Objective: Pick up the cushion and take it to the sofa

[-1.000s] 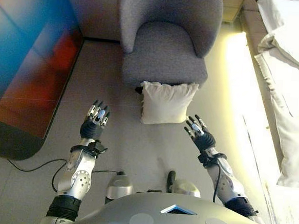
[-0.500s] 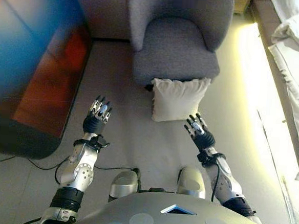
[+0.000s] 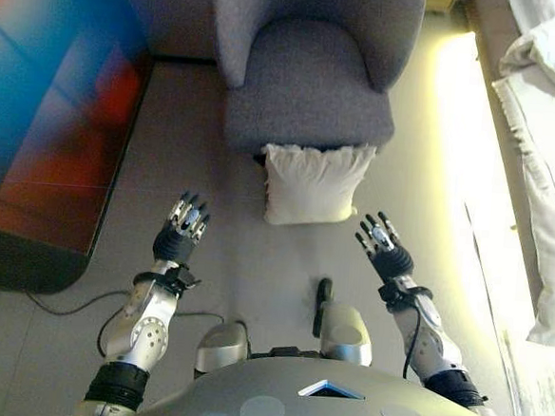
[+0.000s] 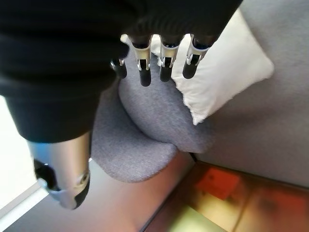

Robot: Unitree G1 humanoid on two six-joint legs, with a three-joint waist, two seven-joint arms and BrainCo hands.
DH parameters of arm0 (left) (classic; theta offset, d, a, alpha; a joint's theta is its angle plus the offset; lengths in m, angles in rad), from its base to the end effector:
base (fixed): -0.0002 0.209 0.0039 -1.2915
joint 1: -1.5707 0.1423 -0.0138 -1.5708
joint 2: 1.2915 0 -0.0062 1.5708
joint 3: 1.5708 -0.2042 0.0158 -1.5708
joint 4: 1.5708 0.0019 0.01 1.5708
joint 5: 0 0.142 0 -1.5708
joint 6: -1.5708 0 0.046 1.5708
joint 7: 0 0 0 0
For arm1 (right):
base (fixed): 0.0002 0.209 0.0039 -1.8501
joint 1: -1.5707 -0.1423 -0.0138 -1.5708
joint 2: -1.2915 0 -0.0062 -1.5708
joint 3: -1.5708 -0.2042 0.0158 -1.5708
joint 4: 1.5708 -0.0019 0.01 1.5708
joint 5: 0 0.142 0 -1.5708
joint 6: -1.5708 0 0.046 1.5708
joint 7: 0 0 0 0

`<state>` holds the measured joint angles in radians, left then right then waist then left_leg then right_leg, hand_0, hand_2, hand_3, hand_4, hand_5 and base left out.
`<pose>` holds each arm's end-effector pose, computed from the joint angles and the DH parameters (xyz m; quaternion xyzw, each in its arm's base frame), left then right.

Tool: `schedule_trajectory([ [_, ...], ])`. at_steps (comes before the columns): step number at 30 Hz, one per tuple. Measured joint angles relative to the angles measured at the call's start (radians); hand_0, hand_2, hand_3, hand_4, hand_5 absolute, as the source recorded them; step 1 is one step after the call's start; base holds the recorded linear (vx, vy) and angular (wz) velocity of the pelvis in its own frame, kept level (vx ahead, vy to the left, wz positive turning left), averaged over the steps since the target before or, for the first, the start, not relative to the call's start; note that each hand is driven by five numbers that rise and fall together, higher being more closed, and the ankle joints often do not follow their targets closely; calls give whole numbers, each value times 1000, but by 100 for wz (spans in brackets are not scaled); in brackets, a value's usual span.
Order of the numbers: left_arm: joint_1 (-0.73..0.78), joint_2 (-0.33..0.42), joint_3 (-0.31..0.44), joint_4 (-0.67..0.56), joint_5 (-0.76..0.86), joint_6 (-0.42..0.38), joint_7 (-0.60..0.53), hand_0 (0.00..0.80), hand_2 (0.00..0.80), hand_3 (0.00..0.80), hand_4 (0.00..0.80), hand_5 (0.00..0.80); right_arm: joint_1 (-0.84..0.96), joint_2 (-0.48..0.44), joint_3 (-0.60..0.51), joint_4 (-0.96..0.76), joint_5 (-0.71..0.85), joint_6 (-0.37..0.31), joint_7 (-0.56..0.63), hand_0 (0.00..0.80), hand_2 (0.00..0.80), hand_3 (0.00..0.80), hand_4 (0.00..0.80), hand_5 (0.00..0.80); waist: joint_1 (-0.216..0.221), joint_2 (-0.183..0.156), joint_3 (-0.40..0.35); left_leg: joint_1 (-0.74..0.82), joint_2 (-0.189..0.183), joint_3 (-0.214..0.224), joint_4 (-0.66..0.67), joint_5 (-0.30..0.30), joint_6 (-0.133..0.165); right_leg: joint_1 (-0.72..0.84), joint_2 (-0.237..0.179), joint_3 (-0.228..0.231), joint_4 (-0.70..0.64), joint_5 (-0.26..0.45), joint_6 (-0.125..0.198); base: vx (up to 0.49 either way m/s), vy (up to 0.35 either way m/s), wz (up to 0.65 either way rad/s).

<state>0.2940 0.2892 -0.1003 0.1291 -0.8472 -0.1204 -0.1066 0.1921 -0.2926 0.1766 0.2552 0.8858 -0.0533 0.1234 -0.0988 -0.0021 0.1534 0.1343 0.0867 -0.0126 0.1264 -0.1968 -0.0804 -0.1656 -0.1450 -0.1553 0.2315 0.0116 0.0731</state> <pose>0.1240 0.2130 -0.0379 -0.2756 0.1332 0.0351 0.9514 0.1412 -0.2009 -0.0515 0.2919 0.1909 0.0020 0.9372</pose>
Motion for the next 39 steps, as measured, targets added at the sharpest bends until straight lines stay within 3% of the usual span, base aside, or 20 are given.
schedule_trajectory([
  [4, 14, 5, 6, -28, 1, 8, 29, 0, 0, 0, 0, 0, 0, 5, 42, -18, -7, 38, -5, 0, 0, 0, 0, 0, -4, -16, -40, 15, 25, -3, -5, -9, -21, -45, 29, 46, 126, -106, -5, 388, -160, 8],
  [5, 8, 21, 7, -39, 2, 9, 34, 0, 0, 0, 0, 0, -3, 4, 44, -18, -19, 44, -5, 0, 0, 0, 0, 0, -9, -28, -51, -14, 28, 1, 56, -14, -33, -49, 49, 80, 128, -123, -14, 360, -246, 21],
  [8, 0, 46, 7, -49, 1, 7, 58, 0, 0, 0, 0, 0, -9, 1, 42, -15, -32, 47, 14, 0, 0, 0, 0, 0, 1, -66, -78, -165, 32, 20, 359, 37, -72, -24, 60, 91, 108, -123, -53, 338, -197, -6],
  [11, -14, 20, 2, -43, 0, 6, 71, 0, 0, 0, 0, 0, -9, 6, 47, -7, -28, 37, 22, 0, 0, 0, 0, 0, 9, -92, -94, -219, 24, 11, 486, 179, -25, 26, 57, 97, 71, -145, -85, 316, -11, -5],
  [12, -15, 14, -6, -43, 0, 5, 71, 0, 0, 0, 0, 0, -10, 6, 48, -8, -27, 32, 24, 0, 0, 0, 0, 0, 14, -101, -99, -232, 24, 9, 509, 197, 5, 42, 58, 102, 61, -145, -101, 296, 134, -9],
  [13, -18, 12, -16, -43, 0, 5, 70, 0, 0, 0, 0, 0, -8, 3, 48, -7, -23, 26, 26, 0, 0, 0, 0, 0, 11, -96, -96, -252, 33, 16, 514, 181, 13, 49, 63, 100, 47, -148, -106, 307, 171, -5],
  [16, -29, 12, -19, -46, -2, 5, 69, 0, 0, 0, 0, 0, 7, 0, 44, -8, -9, 20, 26, 0, 0, 0, 0, 0, 32, -66, -83, -276, 44, 68, 334, 164, 10, 89, 84, 95, -17, -136, -125, 336, 180, 8],
  [18, -32, 12, -16, -49, -2, 3, 67, 0, 0, 0, 0, 0, 19, -1, 43, -9, -8, 18, 26, 0, 0, 0, 0, 0, 63, -53, -72, -288, 44, 64, 144, 170, 8, 122, 99, 97, -53, -132, -126, 415, 134, 10],
  [21, -21, -2, 2, -48, -1, 1, 63, 0, 0, 0, 0, 0, 31, -1, 33, -10, 9, 15, 35, 0, 0, 0, 0, 0, 119, -19, -46, -304, 52, 67, -83, 219, -1, 187, 125, 133, -108, -136, -120, 472, 135, -20],
  [24, 10, -6, 39, -46, -1, -3, 54, 0, 0, 0, 0, 0, 50, -1, 28, -10, 12, 18, 52, 0, 0, 0, 0, 0, 170, 5, -31, -310, 48, 69, -155, 236, 0, 249, 123, 184, -135, -165, -93, 497, 196, -51],
  [26, 23, -7, 63, -46, -2, -13, 45, 0, 0, 0, 0, 0, 60, -2, 27, -10, 11, 20, 58, 0, 0, 0, 0, 0, 176, 17, -33, -324, 46, 66, -157, 235, -1, 283, 107, 209, -142, -203, -59, 419, 234, -51],
  [27, 26, -6, 69, -46, -2, -20, 41, 0, 0, 0, 0, 0, 61, -1, 28, -8, 11, 22, 60, 0, 0, 0, 0, 0, 193, 26, -38, -319, 39, 71, -143, 283, -15, 298, 91, 228, -142, -222, -35, 344, 254, -68],
  [28, 25, -5, 85, -47, -2, -23, 36, 0, 0, 0, 0, 0, 62, 7, 36, -10, 10, 22, 63, 0, 0, 0, 0, 0, 199, 0, -42, -304, 13, 104, -122, 330, -1, 304, 48, 239, -141, -240, -16, 292, 259, -84],
  [29, 26, 4, 98, -46, -5, -30, 34, 0, 0, 0, 0, 0, 62, 17, 51, -7, 9, 24, 61, 0, 0, 0, 0, 0, 209, -21, -40, -301, -11, 150, -92, 342, 28, 315, 11, 219, -135, -239, 3, 232, 252, -63],
  [30, 15, 16, 100, -43, -9, -25, 44, 0, 0, 0, 0, 0, 43, 32, 54, -12, 11, 30, 44, 0, 0, 0, 0, 0, 205, -40, -38, -303, -32, 148, -60, 325, 42, 315, -19, 192, -93, -235, 8, 266, 309, -31],
  [32, -39, 18, 99, -47, -12, -23, 47, 0, 0, 0, 0, 0, 24, 49, 57, -15, 11, 37, 28, 0, 0, 0, 0, 0, 202, -40, -36, -292, -55, 154, -33, 278, 65, 294, -42, 160, 2, -195, 52, 281, 319, -7],
  [35, -83, 27, 79, -29, -9, -28, 41, 0, 0, 0, 0, 0, -18, 61, 75, -12, 3, 31, 28, 0, 0, 0, 0, 0, 199, -17, -18, -225, -76, 174, -24, 227, 96, 228, -77, 128, 255, -146, 81, 250, 237, 3],
  [37, -88, 38, 83, -28, -9, -28, 39, 0, 0, 0, 0, 0, -20, 76, 75, -8, 3, 24, 27, 0, 0, 0, 0, 0, 198, -5, -16, -171, -82, 181, -44, 205, 115, 194, -111, 90, 369, -82, 61, 223, 71, 6],
  [39, -74, 48, 95, -28, -8, -24, 39, 0, 0, 0, 0, 0, -21, 86, 75, -4, 3, 19, 20, 0, 0, 0, 0, 0, 205, -8, -24, -163, -84, 183, -55, 189, 125, 161, -151, 25, 395, -82, 54, 223, -52, -8],
])
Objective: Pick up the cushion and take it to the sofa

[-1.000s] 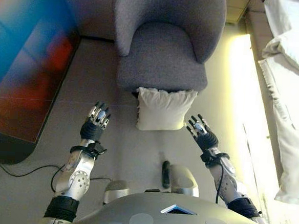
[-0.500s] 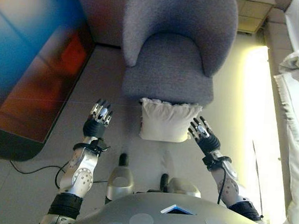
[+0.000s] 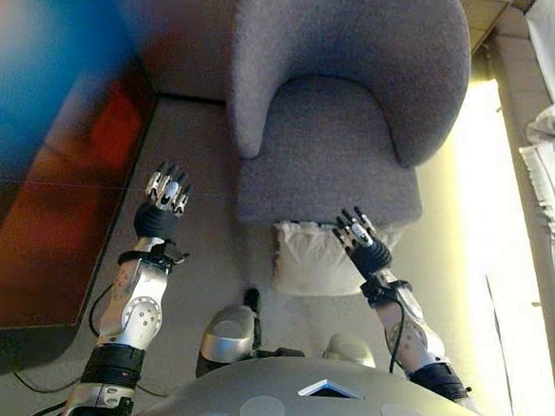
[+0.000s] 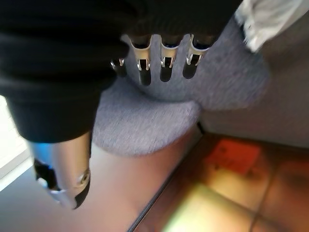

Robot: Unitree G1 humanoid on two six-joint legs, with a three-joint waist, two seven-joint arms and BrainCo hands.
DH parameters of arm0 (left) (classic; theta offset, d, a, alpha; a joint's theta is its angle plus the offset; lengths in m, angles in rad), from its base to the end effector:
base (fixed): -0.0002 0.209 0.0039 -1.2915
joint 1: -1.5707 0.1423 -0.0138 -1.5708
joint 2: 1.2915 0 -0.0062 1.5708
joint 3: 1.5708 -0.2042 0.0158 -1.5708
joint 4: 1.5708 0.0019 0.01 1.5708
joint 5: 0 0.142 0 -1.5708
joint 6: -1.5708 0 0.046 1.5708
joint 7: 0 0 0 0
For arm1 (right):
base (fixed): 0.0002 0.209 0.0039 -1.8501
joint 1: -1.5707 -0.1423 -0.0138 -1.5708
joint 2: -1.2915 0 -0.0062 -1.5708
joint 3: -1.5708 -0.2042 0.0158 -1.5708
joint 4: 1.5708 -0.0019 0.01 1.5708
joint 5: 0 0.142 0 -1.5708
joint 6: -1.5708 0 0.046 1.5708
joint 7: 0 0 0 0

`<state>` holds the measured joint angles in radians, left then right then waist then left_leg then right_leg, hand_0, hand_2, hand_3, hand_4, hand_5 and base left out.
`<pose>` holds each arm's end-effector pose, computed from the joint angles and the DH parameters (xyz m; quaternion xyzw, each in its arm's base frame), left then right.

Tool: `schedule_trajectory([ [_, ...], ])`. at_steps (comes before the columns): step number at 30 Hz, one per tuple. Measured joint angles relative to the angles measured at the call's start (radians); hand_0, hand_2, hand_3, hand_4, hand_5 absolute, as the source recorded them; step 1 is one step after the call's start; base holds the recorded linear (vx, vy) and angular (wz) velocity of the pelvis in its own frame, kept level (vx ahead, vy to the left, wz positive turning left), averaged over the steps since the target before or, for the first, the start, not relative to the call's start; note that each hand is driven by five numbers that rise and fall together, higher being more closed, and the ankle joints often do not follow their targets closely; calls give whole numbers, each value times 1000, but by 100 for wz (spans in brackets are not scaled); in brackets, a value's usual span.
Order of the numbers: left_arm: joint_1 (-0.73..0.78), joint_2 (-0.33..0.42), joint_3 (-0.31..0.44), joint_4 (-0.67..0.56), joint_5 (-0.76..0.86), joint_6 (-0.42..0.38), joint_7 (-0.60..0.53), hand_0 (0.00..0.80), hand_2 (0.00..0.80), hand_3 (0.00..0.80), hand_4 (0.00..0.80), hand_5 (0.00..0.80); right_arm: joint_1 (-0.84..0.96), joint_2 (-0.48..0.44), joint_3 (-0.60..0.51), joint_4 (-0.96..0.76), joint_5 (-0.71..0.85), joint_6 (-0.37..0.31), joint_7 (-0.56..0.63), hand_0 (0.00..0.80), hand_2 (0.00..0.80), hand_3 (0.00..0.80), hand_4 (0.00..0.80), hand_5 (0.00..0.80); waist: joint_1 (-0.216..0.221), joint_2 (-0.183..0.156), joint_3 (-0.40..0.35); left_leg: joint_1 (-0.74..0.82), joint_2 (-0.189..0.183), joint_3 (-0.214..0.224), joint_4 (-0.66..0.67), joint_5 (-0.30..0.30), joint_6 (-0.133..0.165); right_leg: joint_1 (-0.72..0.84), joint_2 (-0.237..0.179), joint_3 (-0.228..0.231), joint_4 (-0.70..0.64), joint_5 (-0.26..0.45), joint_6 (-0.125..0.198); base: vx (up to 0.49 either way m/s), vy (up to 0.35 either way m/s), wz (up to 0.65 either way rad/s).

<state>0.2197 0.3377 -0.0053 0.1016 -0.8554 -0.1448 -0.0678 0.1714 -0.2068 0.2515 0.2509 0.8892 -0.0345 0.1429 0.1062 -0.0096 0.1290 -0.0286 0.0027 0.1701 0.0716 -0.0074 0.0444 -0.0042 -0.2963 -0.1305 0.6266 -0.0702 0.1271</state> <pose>0.1482 0.2383 -0.0137 -0.2480 0.0596 0.0676 0.9645 0.1454 -0.1631 -0.0546 0.3358 0.2002 0.0538 0.9188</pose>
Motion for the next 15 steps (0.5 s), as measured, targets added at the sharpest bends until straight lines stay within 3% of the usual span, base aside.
schedule_trajectory([
  [3, 52, 0, 10, -1, 0, 1, 0, 0, 0, 0, 0, 0, -3, -3, -3, 0, 0, 0, 2, 0, 0, 0, 0, 0, 4, -1, -2, 18, 14, 23, -21, 3, -7, -15, -50, -83, -159, -25, 1, 126, -146, -21],
  [6, 92, 5, 11, 0, -1, -13, 0, 0, 0, 0, 0, 0, -1, -5, 3, 0, 0, 9, 13, 0, 0, 0, 0, 0, -3, -9, -6, 40, 41, 51, -28, 3, -39, -13, -85, -145, -383, 27, 51, 111, -144, -32],
  [8, 98, 25, 12, 0, -3, -24, -2, 0, 0, 0, 0, 0, -2, -3, 7, 2, 0, 19, 15, 0, 0, 0, 0, 0, -7, -50, -16, 38, 39, 47, -21, -3, -71, -11, -104, -144, -489, 114, 46, 129, -116, -1],
  [9, 99, 47, 16, -1, -4, -36, -3, 0, 0, 0, 0, 0, -7, 6, 16, 12, 0, 20, 17, 0, 0, 0, 0, 0, -5, -87, -21, 35, 32, 44, -10, -9, -94, -7, -106, -137, -506, 173, 25, 177, -128, -4],
  [10, 108, 58, 27, 2, -4, -39, -6, 0, 0, 0, 0, 0, -18, 13, 21, 35, -1, 22, 23, 0, 0, 0, 0, 0, 7, -113, -28, 34, 38, 42, 1, -17, -121, 9, -105, -135, -520, 108, 86, 231, -163, -5],
  [12, 114, 33, 28, 13, -4, -41, -25, 0, 0, 0, 0, 0, -29, -3, 4, 74, -2, 23, 23, 0, 0, 0, 0, 0, 4, -82, -33, 20, 95, -17, 39, -33, -155, 36, -40, -122, -527, 64, 84, 254, -184, 19],
  [15, 126, 20, 26, 13, -6, -40, -78, 0, 0, 0, 0, 0, -24, -44, -5, 75, -2, 23, 22, 0, 0, 0, 0, 0, -13, -55, -42, -19, 120, -105, 66, -36, -159, 32, 18, -68, -496, 5, 64, 302, -193, 47],
])
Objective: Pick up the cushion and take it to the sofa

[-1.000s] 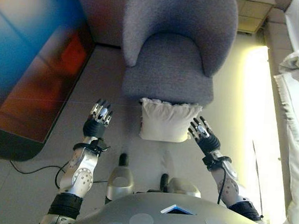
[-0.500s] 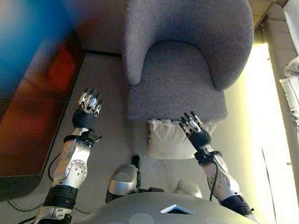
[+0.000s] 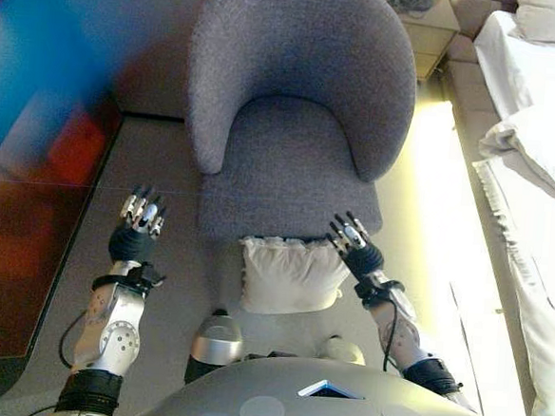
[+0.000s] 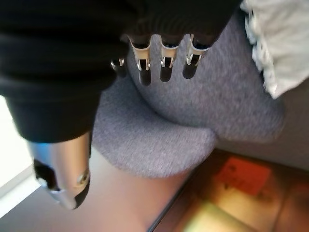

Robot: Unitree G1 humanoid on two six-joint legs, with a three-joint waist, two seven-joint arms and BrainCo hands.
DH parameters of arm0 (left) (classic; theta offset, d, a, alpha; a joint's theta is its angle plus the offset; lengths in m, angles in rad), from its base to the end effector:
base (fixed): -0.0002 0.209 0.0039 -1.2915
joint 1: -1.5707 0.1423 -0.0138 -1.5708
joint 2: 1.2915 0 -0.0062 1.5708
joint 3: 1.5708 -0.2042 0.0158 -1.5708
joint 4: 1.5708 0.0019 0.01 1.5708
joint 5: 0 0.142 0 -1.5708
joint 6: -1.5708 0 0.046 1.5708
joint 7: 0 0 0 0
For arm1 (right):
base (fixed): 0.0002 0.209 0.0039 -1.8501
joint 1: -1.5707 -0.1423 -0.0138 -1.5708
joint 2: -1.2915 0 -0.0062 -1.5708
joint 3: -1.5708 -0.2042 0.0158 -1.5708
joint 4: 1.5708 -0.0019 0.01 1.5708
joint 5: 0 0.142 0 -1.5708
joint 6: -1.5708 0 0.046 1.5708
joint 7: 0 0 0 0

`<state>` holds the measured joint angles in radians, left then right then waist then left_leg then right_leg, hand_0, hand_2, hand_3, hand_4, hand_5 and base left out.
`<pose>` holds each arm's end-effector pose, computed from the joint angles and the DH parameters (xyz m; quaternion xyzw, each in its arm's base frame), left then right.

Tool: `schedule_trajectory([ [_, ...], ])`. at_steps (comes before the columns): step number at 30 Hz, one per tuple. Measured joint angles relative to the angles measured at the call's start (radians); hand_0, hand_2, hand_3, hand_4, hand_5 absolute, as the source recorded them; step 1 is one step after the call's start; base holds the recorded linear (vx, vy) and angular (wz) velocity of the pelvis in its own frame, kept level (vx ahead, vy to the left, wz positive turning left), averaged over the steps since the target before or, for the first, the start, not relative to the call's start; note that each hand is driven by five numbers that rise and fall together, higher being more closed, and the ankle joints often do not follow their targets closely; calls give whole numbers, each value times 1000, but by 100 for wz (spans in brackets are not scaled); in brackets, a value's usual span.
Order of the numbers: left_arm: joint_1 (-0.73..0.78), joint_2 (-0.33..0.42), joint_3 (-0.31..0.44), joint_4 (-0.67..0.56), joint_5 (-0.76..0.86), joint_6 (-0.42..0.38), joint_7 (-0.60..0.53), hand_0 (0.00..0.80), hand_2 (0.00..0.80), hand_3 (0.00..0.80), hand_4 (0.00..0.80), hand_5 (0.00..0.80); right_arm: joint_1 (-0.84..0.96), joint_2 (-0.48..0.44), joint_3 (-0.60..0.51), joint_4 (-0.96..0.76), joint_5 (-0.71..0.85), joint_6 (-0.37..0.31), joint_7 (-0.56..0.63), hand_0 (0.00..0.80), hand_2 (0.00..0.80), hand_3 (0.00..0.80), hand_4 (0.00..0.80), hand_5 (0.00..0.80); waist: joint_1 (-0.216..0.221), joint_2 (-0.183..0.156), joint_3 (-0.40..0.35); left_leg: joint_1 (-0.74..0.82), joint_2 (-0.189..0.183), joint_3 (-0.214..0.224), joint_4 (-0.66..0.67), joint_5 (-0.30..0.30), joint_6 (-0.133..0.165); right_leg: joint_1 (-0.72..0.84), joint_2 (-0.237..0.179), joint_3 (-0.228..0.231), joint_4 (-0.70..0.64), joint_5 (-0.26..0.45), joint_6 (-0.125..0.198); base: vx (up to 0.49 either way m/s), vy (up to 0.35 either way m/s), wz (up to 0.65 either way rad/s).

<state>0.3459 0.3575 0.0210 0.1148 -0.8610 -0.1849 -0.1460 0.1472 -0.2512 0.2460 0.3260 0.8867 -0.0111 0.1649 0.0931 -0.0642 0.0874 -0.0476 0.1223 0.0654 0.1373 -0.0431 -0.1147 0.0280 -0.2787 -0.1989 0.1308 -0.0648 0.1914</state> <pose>0.1111 0.2535 -0.0258 -0.2345 0.0838 0.0793 0.9652 0.1455 -0.1784 -0.0627 0.3113 0.2308 0.0503 0.9205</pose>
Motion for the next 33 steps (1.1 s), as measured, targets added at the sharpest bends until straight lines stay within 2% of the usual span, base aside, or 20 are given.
schedule_trajectory([
  [1, 1, 0, 0, -1, -1, 1, -13, 0, 0, 0, 0, 0, 2, -16, -3, -2, 0, 0, -1, 0, 0, 0, 0, 0, -7, 4, -4, 0, 8, -13, -2, -2, -3, -10, 7, 13, 11, -10, -1, 345, -187, 27],
  [3, 4, 0, 0, -1, -6, 3, -24, 0, 0, 0, 0, 0, 0, -21, 2, -10, 0, 6, -9, 0, 0, 0, 0, 0, -16, 2, -7, -3, 9, -12, -9, 1, -10, -15, 14, 50, 14, -20, 3, 308, -158, 10],
  [8, -7, 8, -41, 0, -6, 4, -22, 0, 0, 0, 0, 0, -3, -19, 6, -15, -19, 18, -11, 0, 0, 0, 0, 0, -79, -11, -9, 16, 1, -22, -44, 19, -21, -15, 26, 88, 38, -15, 11, 292, -173, 0],
  [9, -24, -9, -47, 13, -6, 5, -21, 0, 0, 0, 0, 0, -6, -27, 5, -15, -26, 18, -16, 0, 0, 0, 0, 0, -99, 14, 3, 32, 16, -72, -53, 19, -20, -46, 41, 119, 119, -19, 4, 205, -164, 8],
  [10, -39, -23, -54, 17, -6, 6, -19, 0, 0, 0, 0, 0, -6, -34, 6, -19, -35, 19, -24, 0, 0, 0, 0, 0, -104, 38, 7, 29, 40, -119, -59, 13, -28, -76, 76, 153, 129, -58, 0, 141, -146, 24],
  [11, -59, -22, -59, 14, -6, 11, -13, 0, 0, 0, 0, 0, 0, -35, 6, -34, -38, 19, -32, 0, 0, 0, 0, 0, -118, 38, 5, 12, 45, -135, -54, 10, -34, -73, 108, 176, 82, -59, -10, 116, -157, 46],
  [12, -84, -19, -61, 15, -6, 24, -4, 0, 0, 0, 0, 0, 1, -36, 9, -45, -40, 18, -39, 0, 0, 0, 0, 0, -129, 26, 5, -6, 44, -141, -46, 19, -31, -73, 140, 188, 61, -40, -55, 111, -134, 105],
  [13, -124, -31, -81, 23, -6, 44, 14, 0, 0, 0, 0, 0, 7, -42, 0, -36, -41, 14, -48, 0, 0, 0, 0, 0, -148, 38, 6, -43, 55, -143, -23, 38, -25, -65, 150, 180, 66, -59, -72, 122, -69, 124],
  [15, -156, -42, -116, 21, -2, 50, 23, 0, 0, 0, 0, 0, 5, -42, 1, -23, -41, 7, -52, 0, 0, 0, 0, 0, -132, 31, 5, -55, 54, -50, -26, 77, 156, -62, 128, 119, 69, -67, -87, 96, 100, 103],
  [16, -151, -44, -132, 21, 6, 59, 23, 0, 0, 0, 0, 0, 9, -41, 1, -23, -41, -5, -51, 0, 0, 0, 0, 0, -131, 25, 11, -66, 46, -16, 14, 72, 171, -60, 97, 78, 64, -63, -91, 32, 202, 39],
  [17, -132, -43, -135, 19, 7, 68, 21, 0, 0, 0, 0, 0, 12, -42, 0, -30, -42, -13, -50, 0, 0, 0, 0, 0, -110, 30, 13, -69, 31, 6, 70, 54, 142, -49, 70, 38, 60, -53, -79, 29, 199, 22],
  [18, -116, -45, -136, 19, 7, 70, 19, 0, 0, 0, 0, 0, 26, -53, -2, -45, -43, -32, -49, 0, 0, 0, 0, 0, -106, 59, 8, -64, 29, 21, 76, 38, 109, -38, 68, 11, 50, -48, -71, 34, 173, 48],
  [19, -111, -52, -136, 17, 6, 70, 16, 0, 0, 0, 0, 0, 40, -65, -2, -53, -46, -52, -46, 0, 0, 0, 0, 0, -114, 98, -2, -62, 34, 18, 27, 17, 78, -29, 83, -9, 45, -54, -62, 64, 151, 84],
  [20, -120, -54, -135, 17, 6, 70, 9, 0, 0, 0, 0, 0, 46, -67, -4, -48, -51, -62, -47, 0, 0, 0, 0, 0, -121, 106, -2, -50, 38, 13, -11, 43, 21, -31, 83, -1, 49, -58, -49, 60, 130, 87],
  [21, -121, -55, -134, 16, 7, 70, 5, 0, 0, 0, 0, 0, 48, -68, -3, -48, -50, -64, -47, 0, 0, 0, 0, 0, -118, 107, 1, -43, 30, 11, -41, 63, -6, -35, 76, 8, 45, -59, -43, 62, 96, 38],
  [22, -111, -55, -130, 15, 14, 70, 5, 0, 0, 0, 0, 0, 45, -65, -2, -48, -50, -64, -46, 0, 0, 0, 0, 0, -96, 105, 2, -24, 21, 21, -68, 73, -8, -34, 69, 18, 34, -57, -40, 84, 77, -2],
  [23, -96, -52, -124, 15, 22, 70, 5, 0, 0, 0, 0, 0, 39, -57, -1, -49, -50, -64, -44, 0, 0, 0, 0, 0, -92, 95, 6, -9, 14, 35, -85, 81, -9, -26, 62, 26, 22, -48, -28, 98, 62, -23],
  [28, -75, -22, -115, -2, 22, 70, 8, 0, 0, 0, 0, 0, 46, -24, 7, -64, -55, -55, -30, 0, 0, 0, 0, 0, -85, 55, -5, 47, -10, 72, -150, 99, -3, 30, 48, 28, -85, 7, -11, 81, 30, -16],
  [33, -85, -23, -114, -25, 22, 69, 10, 0, 0, 0, 0, 0, 46, -20, 7, -64, -60, -47, -27, 0, 0, 0, 0, 0, -83, 52, -9, 76, -8, 75, -173, 99, -4, 72, 60, 27, -140, 32, -11, 49, -17, -6],
])
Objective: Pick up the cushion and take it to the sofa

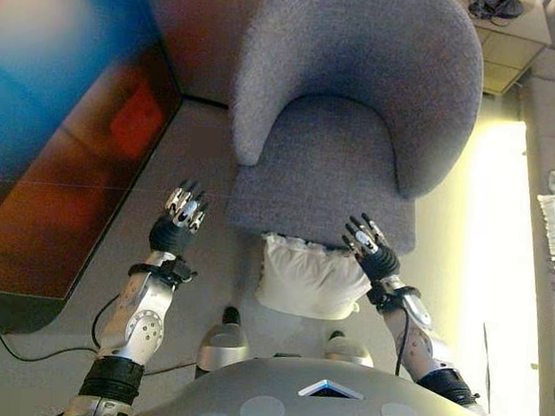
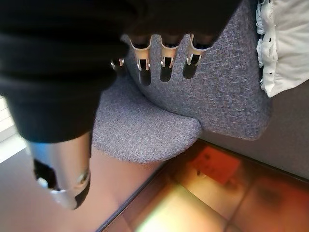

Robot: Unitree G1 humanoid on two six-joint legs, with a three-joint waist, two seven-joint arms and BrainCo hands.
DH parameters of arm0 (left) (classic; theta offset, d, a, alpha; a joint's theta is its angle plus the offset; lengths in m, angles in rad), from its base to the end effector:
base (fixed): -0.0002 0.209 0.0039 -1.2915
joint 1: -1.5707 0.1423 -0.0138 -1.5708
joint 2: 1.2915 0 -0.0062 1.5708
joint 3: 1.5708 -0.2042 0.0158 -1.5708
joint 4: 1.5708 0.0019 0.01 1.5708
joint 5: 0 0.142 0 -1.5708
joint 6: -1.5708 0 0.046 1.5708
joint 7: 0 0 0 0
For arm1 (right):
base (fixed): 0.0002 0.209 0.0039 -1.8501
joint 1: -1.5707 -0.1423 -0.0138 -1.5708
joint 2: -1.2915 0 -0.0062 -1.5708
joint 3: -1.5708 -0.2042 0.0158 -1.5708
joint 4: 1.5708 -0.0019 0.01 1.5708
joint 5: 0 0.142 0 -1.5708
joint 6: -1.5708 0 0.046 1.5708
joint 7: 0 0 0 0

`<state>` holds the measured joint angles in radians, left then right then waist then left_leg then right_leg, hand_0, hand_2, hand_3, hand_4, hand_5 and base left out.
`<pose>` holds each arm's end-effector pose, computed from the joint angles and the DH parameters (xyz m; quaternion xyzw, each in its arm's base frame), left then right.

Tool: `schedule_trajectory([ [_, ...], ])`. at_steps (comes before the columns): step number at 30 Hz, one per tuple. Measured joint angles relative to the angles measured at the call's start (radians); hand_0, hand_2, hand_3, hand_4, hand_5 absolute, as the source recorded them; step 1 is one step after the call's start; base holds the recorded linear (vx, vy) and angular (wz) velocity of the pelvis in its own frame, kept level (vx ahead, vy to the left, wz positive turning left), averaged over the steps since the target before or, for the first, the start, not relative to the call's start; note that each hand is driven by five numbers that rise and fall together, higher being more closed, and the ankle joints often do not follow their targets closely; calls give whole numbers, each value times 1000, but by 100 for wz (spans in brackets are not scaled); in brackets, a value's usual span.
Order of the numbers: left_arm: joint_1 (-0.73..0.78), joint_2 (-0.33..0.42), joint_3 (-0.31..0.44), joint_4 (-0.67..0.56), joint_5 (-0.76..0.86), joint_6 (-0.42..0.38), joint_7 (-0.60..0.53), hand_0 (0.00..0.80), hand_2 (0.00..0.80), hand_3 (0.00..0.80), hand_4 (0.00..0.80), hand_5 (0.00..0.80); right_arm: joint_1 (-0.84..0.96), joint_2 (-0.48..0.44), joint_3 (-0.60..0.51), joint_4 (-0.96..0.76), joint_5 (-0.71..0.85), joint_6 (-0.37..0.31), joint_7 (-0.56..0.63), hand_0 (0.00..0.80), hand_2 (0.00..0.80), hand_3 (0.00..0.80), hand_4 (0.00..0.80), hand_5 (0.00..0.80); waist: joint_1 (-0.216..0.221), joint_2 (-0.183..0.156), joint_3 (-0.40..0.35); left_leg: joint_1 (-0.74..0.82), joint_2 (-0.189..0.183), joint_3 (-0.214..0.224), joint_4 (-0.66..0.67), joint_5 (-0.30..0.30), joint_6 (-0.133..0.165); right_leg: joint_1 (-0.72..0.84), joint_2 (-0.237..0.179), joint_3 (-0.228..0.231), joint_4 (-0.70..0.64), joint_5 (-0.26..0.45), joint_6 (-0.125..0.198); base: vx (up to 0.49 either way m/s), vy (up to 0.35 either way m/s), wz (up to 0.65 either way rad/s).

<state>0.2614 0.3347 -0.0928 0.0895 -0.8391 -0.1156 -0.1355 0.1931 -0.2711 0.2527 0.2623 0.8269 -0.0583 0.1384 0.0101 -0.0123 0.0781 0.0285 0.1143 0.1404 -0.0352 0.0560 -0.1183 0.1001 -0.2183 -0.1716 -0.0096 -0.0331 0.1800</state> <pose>0.1366 0.2210 -0.0243 -0.2530 0.1025 0.0011 0.9620 0.1377 -0.1816 -0.0569 0.2759 0.2106 0.0472 0.9367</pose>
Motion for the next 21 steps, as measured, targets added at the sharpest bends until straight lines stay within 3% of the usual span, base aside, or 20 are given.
schedule_trajectory([
  [10, 11, 0, 0, -3, 1, -6, 2, 0, 0, 0, 0, 0, -13, -2, 1, 0, -4, 22, 2, 0, 0, 0, 0, 0, 7, -2, -1, 20, 4, -1, -3, -4, -10, -10, 5, 22, 14, 4, -6, 26, 28, -9],
  [12, 16, 0, 6, -2, 1, -8, 3, 0, 0, 0, 0, 0, -34, -1, 8, 1, -11, 26, 8, 0, 0, 0, 0, 0, 16, 1, 2, 30, 13, -2, -3, -15, -10, -65, -9, 23, 94, -13, -9, 102, -184, -54],
  [15, 5, 13, 27, 9, -1, -8, 2, 0, 0, 0, 0, 0, -40, 3, 36, 1, -15, 27, 25, 0, 0, 0, 0, 0, 25, -4, 18, 29, 17, -43, 28, -46, -24, -137, -61, 32, 216, -55, -6, 182, -321, -36],
  [16, -4, 15, 35, 14, -2, -8, 1, 0, 0, 0, 0, 0, -32, 3, 37, 3, -19, 27, 31, 0, 0, 0, 0, 0, 25, -3, 19, 29, 26, -57, 32, -52, -32, -139, -76, 35, 216, -56, -1, 221, -414, -1],
  [18, -16, 35, 41, 16, -5, -8, 2, 0, 0, 0, 0, 0, -34, 4, 37, 15, -21, 27, 37, 0, 0, 0, 0, 0, 22, -3, 19, 1, 43, -81, 66, -72, -60, -129, -115, 88, 166, -28, 11, 200, -435, 5],
  [19, -27, 45, 43, 17, -6, -7, 6, 0, 0, 0, 0, 0, -39, 4, 38, 20, -21, 27, 40, 0, 0, 0, 0, 0, 18, -3, 19, -19, 62, -94, 85, -79, -74, -115, -131, 92, 128, -4, 48, 202, -409, 25],
  [20, -38, 37, 50, 24, -6, -6, 11, 0, 0, 0, 0, 0, -50, -2, 36, 32, -21, 28, 41, 0, 0, 0, 0, 0, 10, 8, 24, -21, 101, -95, 87, -73, -81, -83, -116, 69, 97, 13, 71, 196, -317, 34],
  [21, -37, 22, 49, 30, -6, -3, 13, 0, 0, 0, 0, 0, -62, -16, 34, 41, -22, 31, 41, 0, 0, 0, 0, 0, 4, 43, 32, -18, 145, -91, 82, -63, -69, -60, -69, 38, 82, 22, 67, 186, -241, 28],
])
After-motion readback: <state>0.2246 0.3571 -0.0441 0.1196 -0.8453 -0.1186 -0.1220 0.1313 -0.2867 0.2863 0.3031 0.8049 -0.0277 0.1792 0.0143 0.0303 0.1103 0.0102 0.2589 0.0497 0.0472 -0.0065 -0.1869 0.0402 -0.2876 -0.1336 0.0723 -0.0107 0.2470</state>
